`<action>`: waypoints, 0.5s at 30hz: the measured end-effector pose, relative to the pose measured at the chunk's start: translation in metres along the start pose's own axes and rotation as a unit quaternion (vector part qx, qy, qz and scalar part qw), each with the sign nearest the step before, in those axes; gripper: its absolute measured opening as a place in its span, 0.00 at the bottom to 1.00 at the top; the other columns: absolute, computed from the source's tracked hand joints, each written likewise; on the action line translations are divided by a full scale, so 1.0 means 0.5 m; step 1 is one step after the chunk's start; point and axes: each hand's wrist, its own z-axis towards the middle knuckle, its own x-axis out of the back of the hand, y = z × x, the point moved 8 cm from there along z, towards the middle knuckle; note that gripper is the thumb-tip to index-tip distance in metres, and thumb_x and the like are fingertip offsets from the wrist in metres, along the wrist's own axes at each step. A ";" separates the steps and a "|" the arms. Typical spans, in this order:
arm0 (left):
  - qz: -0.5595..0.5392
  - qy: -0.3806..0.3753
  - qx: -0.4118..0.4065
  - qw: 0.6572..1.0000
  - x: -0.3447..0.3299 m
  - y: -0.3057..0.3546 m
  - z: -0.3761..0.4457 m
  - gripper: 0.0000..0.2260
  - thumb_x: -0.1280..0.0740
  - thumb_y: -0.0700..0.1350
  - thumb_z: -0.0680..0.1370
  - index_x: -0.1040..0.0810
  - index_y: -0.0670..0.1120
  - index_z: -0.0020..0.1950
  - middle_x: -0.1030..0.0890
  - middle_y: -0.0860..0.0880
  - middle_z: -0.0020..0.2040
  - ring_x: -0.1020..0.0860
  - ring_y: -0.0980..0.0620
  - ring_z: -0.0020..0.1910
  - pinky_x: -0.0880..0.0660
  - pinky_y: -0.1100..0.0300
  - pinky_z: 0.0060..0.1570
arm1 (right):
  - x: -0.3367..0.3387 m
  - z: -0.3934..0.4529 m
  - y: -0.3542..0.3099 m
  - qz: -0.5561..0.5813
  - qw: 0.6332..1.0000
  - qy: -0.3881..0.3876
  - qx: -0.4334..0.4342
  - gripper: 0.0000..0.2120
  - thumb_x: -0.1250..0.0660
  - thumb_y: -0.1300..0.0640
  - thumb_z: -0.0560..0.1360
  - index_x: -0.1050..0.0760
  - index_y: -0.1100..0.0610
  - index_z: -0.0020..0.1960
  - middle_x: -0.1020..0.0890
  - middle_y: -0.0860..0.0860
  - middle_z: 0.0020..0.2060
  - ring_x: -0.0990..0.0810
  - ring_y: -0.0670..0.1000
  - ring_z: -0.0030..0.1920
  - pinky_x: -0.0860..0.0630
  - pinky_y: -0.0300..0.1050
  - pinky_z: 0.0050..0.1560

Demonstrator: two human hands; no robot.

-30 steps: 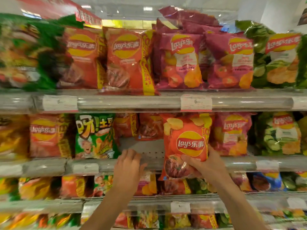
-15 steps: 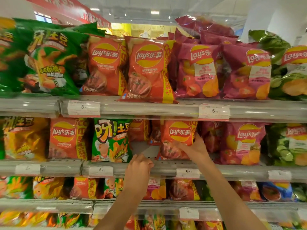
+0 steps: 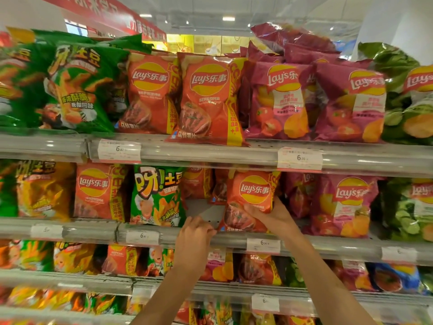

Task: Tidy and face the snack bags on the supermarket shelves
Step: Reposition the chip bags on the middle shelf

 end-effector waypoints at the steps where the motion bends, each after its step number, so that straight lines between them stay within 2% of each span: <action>1: 0.003 0.000 0.000 1.000 -0.001 0.001 -0.001 0.07 0.32 0.46 0.80 0.14 0.47 0.47 0.19 0.50 0.49 0.25 0.49 0.52 0.27 0.56 0.52 | 0.004 -0.004 0.002 -0.021 1.000 0.008 -0.002 0.39 0.19 0.43 0.66 0.32 0.51 0.71 0.18 0.47 0.61 0.21 0.51 0.64 0.27 0.52 0.70; 4: 0.011 0.012 -0.001 1.000 -0.001 0.003 -0.010 0.07 0.32 0.46 0.80 0.15 0.47 0.49 0.20 0.50 0.49 0.26 0.49 0.53 0.27 0.56 0.51 | 0.017 -0.027 0.000 -0.069 0.997 0.046 0.007 0.38 0.24 0.33 0.63 0.33 0.46 0.66 0.20 0.39 0.51 0.21 0.50 0.61 0.26 0.45 0.59; 5: 0.013 0.015 0.000 1.000 -0.001 0.002 -0.013 0.06 0.32 0.46 0.80 0.15 0.47 0.50 0.20 0.50 0.49 0.26 0.49 0.53 0.27 0.56 0.50 | 0.020 -0.037 -0.002 -0.087 0.994 0.063 0.018 0.39 0.25 0.32 0.63 0.32 0.47 0.67 0.21 0.39 0.51 0.21 0.51 0.62 0.26 0.44 0.57; 6: 0.013 0.017 0.002 1.000 -0.001 0.002 -0.015 0.06 0.32 0.46 0.80 0.15 0.47 0.50 0.20 0.51 0.49 0.26 0.50 0.53 0.27 0.57 0.49 | 0.023 -0.048 -0.005 -0.109 0.990 0.085 0.031 0.42 0.27 0.31 0.63 0.32 0.51 0.70 0.20 0.43 0.55 0.22 0.52 0.64 0.25 0.45 0.58; 8: 0.003 0.018 0.004 1.000 -0.001 0.000 -0.017 0.06 0.32 0.46 0.80 0.15 0.48 0.51 0.20 0.51 0.50 0.27 0.50 0.53 0.27 0.58 0.49 | 0.035 -0.074 -0.020 -0.168 0.971 0.153 0.069 0.47 0.26 0.34 0.67 0.34 0.58 0.76 0.25 0.54 0.67 0.28 0.58 0.70 0.27 0.55 0.67; 11: -0.042 0.012 0.008 0.999 0.003 -0.004 -0.017 0.08 0.32 0.46 0.80 0.15 0.48 0.55 0.20 0.51 0.52 0.27 0.52 0.55 0.27 0.58 0.52 | 0.043 -0.120 -0.060 -0.207 0.934 0.249 0.151 0.37 0.24 0.45 0.72 0.31 0.60 0.74 0.26 0.59 0.68 0.31 0.60 0.68 0.32 0.57 0.67; 15: -0.108 0.029 0.004 0.994 0.037 -0.012 -0.014 0.08 0.32 0.47 0.80 0.16 0.47 0.54 0.20 0.52 0.51 0.23 0.53 0.53 0.27 0.62 0.50 | -0.005 -0.160 -0.109 -0.191 0.917 0.266 0.227 0.23 0.25 0.52 0.74 0.25 0.57 0.67 0.22 0.54 0.63 0.28 0.56 0.65 0.30 0.49 0.64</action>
